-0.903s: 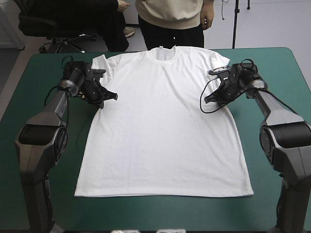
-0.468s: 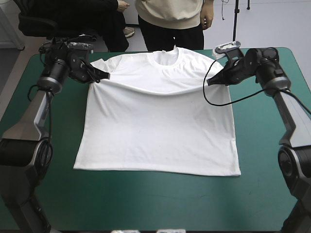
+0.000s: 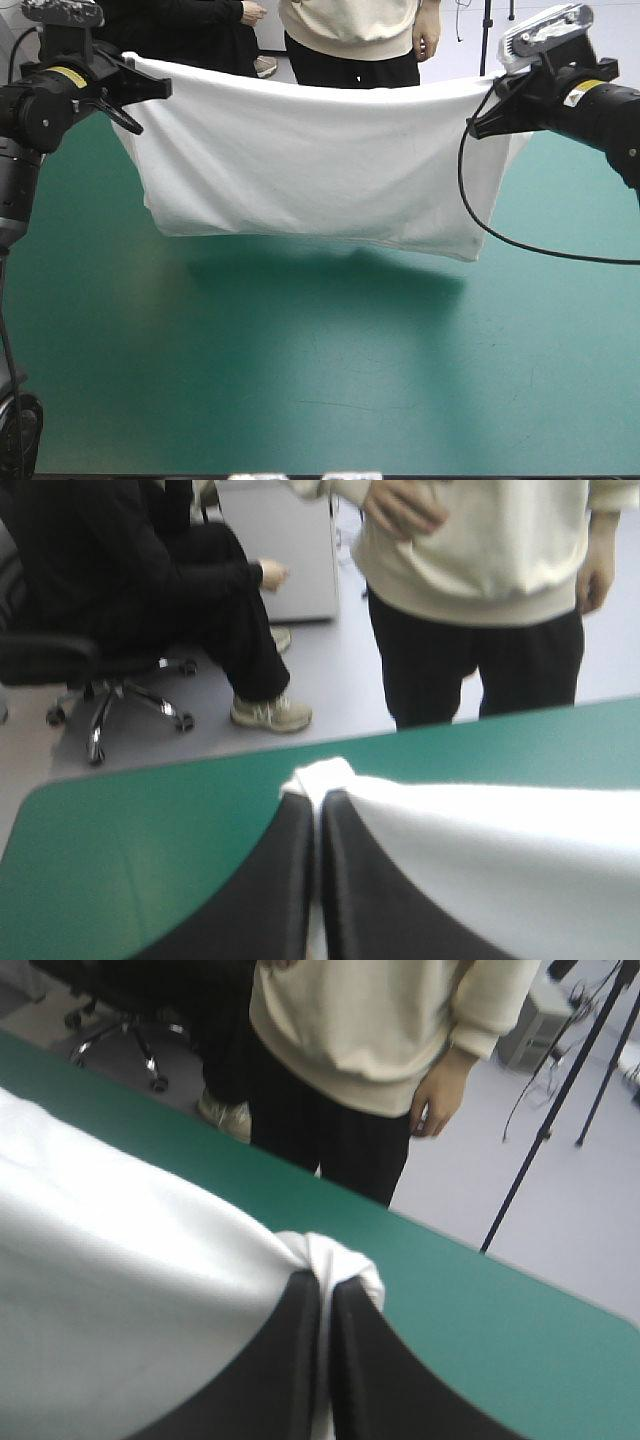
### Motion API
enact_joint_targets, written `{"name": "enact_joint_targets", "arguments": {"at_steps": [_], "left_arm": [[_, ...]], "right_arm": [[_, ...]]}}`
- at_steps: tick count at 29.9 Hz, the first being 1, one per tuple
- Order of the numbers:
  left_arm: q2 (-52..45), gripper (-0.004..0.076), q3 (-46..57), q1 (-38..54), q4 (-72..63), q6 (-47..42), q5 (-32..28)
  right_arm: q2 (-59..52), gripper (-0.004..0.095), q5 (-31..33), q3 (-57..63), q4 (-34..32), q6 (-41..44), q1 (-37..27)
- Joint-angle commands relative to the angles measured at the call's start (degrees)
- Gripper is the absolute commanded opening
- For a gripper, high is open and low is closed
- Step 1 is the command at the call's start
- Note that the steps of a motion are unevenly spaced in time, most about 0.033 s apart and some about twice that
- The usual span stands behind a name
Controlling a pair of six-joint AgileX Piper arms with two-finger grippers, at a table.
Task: Fold the cloth
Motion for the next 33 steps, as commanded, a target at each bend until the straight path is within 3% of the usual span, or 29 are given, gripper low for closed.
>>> {"name": "enact_joint_targets", "arguments": {"at_steps": [1, 9, 14, 17, 25, 33], "left_arm": [[-2.2, -0.0015, -1.7, -0.2, 0.5, -0.2, -13.4], [4.4, -0.0015, -1.5, -0.2, 1.0, -0.3, -37.1], [10.9, -0.0015, -1.5, -0.2, 1.5, 1.5, -58.6], [14.0, -0.0015, -1.5, -0.2, 1.5, 2.7, -64.1], [18.5, -0.0015, 2.3, -0.2, 0.8, 1.9, -52.3], [17.7, -0.0015, 15.4, -0.2, -2.2, -0.5, -34.0]], "right_arm": [[-2.3, -0.0013, -11.9, -1.4, 0.0, -2.9, -0.4], [6.1, -0.0013, -37.5, -1.3, 0.0, -4.6, -0.4], [12.5, -0.0013, -59.2, -1.3, -1.0, -6.3, -0.4], [15.1, -0.0013, -64.9, -1.3, -0.9, -7.1, -0.4], [19.3, -0.0018, -51.9, 3.0, -0.3, -5.8, -0.4], [20.3, -0.0017, -36.7, 12.2, -0.1, -4.7, -0.4]]}}
